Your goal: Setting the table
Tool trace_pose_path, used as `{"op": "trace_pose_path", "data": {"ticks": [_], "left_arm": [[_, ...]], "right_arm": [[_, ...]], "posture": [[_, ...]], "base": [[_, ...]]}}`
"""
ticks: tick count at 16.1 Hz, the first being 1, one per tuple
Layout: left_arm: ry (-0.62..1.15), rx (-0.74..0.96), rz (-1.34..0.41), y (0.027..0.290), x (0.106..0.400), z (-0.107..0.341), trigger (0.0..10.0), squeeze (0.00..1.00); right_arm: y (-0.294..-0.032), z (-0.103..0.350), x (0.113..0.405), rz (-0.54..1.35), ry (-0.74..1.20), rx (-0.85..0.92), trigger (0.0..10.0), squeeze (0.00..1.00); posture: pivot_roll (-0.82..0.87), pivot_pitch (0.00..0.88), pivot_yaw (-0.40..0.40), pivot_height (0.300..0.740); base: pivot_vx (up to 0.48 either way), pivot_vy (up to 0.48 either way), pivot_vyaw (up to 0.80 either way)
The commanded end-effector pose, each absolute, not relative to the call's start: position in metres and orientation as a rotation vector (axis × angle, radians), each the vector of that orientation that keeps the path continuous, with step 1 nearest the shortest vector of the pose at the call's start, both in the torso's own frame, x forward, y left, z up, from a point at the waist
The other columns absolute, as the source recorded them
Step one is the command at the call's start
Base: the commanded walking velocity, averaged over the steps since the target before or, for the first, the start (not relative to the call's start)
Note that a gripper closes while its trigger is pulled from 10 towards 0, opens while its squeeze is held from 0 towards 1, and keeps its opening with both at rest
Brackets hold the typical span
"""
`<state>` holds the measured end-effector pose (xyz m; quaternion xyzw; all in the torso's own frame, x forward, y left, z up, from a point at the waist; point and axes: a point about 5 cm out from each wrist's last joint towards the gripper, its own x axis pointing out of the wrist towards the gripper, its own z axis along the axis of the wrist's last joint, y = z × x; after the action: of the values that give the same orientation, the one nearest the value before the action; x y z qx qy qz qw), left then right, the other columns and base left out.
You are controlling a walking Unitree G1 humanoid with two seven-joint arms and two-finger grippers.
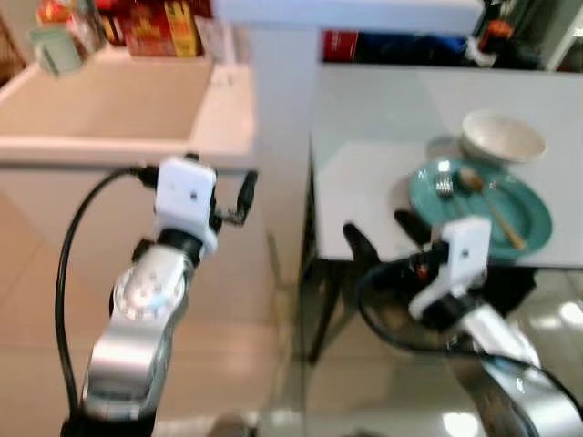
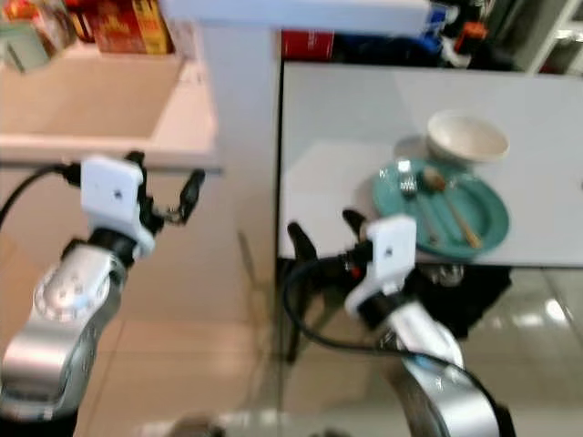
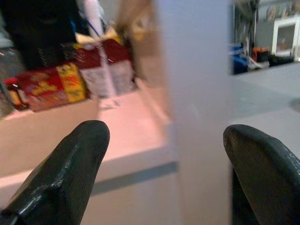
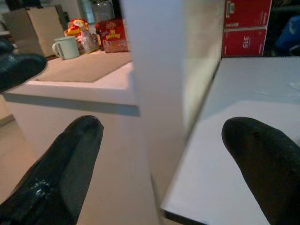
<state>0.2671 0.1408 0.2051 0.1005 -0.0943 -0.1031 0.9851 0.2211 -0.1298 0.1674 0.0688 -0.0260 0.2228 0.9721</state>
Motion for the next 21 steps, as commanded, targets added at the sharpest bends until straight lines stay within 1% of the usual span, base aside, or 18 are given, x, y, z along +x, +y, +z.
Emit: {"op": "trace_pose_path", "data": {"ticks": [1,4,7,10,15,21], "left_arm": [[-0.186,0.222,-0.174,0.148,0.268,0.205,10.0,0.00],[-0.205,0.226,-0.185,0.144,0.273,0.211,10.0,0.00],[-0.237,0.221,-0.194,0.138,0.284,0.221,10.0,0.00],[-0.247,0.210,-0.192,0.139,0.289,0.228,10.0,0.00],[-0.250,0.214,-0.204,0.135,0.293,0.231,10.0,0.00],[-0.224,0.220,-0.189,0.137,0.292,0.226,10.0,0.00]], "right_arm": [[-0.127,0.169,0.222,0.458,-0.061,0.140,10.0,0.00],[-0.127,0.170,0.224,0.453,-0.072,0.142,10.0,0.00],[-0.128,0.173,0.228,0.439,-0.075,0.147,10.0,0.00],[-0.125,0.191,0.236,0.426,-0.143,0.160,10.0,0.00],[-0.126,0.192,0.239,0.406,-0.149,0.146,10.0,0.00],[-0.131,0.196,0.246,0.356,-0.164,0.147,10.0,0.00]], "posture": [[0.04,0.063,-0.034,0.740],[0.04,0.065,-0.033,0.740],[0.04,0.063,-0.025,0.740],[0.04,0.060,-0.020,0.740],[0.04,0.059,-0.020,0.740],[0.05,0.058,-0.026,0.740]], "base": [[0.000,0.480,0.00],[0.000,0.480,0.00],[0.000,0.480,0.00],[0.000,0.480,-0.80],[0.000,0.480,-0.80],[0.000,0.480,0.00]]}}
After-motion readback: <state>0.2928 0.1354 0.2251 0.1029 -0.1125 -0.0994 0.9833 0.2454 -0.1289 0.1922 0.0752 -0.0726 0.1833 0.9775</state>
